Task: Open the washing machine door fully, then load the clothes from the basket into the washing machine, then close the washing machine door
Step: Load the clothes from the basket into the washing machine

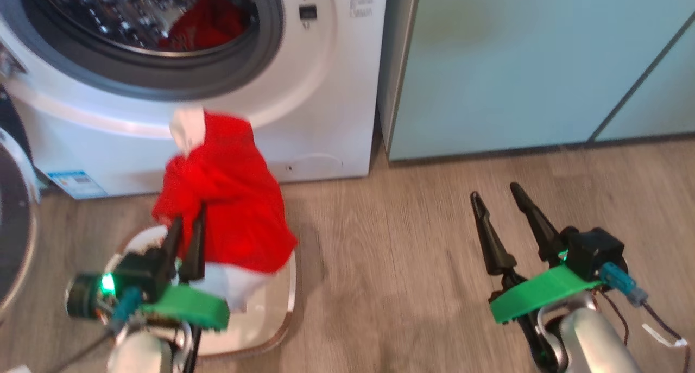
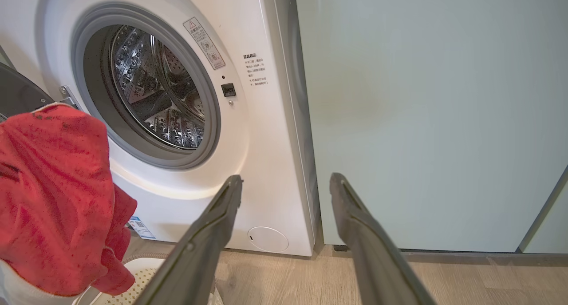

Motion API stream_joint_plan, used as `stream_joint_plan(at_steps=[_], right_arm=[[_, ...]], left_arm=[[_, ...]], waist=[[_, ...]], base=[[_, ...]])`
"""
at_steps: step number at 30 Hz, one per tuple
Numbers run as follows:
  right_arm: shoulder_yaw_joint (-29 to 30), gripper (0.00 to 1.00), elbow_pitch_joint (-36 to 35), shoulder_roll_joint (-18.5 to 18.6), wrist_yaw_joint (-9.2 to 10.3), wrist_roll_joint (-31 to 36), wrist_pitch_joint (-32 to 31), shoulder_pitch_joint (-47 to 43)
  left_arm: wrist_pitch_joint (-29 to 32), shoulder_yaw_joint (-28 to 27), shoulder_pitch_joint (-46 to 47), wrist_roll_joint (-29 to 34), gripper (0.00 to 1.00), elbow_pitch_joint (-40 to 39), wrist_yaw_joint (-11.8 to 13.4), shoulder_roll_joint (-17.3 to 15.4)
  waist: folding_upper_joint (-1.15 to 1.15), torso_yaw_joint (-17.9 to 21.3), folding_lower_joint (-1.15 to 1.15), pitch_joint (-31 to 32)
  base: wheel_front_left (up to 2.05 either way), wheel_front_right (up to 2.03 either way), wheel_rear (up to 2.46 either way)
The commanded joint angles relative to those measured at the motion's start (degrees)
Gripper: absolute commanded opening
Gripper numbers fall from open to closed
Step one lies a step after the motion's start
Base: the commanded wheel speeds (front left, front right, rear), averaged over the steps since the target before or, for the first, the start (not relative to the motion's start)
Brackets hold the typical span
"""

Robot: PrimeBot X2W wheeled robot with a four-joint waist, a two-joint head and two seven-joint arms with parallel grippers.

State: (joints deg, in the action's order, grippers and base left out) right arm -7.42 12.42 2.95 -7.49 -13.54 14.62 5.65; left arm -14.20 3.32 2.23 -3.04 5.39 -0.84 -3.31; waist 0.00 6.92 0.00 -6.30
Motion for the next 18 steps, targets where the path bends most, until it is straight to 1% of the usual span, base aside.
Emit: stream_joint_plan(at_steps=[1, 6, 11, 12, 18], right_arm=[[-1.08, 1.0, -2.3, -0.07, 0.0, -0.01, 0.38, 3.38], [-1.03, 1.0, -3.42, -0.07, 0.0, -0.5, 0.38, 5.85], [-1.19, 1.0, -4.45, -0.07, 0.0, -1.2, 0.38, 7.98], [-1.19, 1.0, -4.45, -0.07, 0.0, -1.2, 0.38, 7.98], [-1.87, 1.0, -5.5, -0.07, 0.0, -2.9, 0.38, 10.29]], left_arm=[[-0.8, -2.72, 4.75, 0.0, 0.0, -2.7, -0.37, -0.25], [-0.8, -5.21, 11.46, 0.05, 0.0, -3.01, -1.83, -2.07], [-0.8, -8.44, 21.15, 0.22, 0.0, -3.23, -2.7, -5.43], [-0.8, -8.44, 21.15, 0.22, 0.0, -3.23, -2.7, -5.43], [-0.8, -11.62, 35.33, 0.95, 0.0, -0.7, -3.52, -11.41]], waist=[[0.0, 0.86, 0.0, -4.37], [0.0, 2.97, 0.0, -11.2], [0.0, 5.36, 0.0, -18.08], [0.0, 5.36, 0.0, -18.08], [0.0, 8.27, 0.0, -25.18]], base=[[0.0, 0.0, 0.0], [0.0, 0.0, 0.0], [0.0, 0.0, 0.0], [0.0, 0.0, 0.0], [0.0, 0.0, 0.0]])
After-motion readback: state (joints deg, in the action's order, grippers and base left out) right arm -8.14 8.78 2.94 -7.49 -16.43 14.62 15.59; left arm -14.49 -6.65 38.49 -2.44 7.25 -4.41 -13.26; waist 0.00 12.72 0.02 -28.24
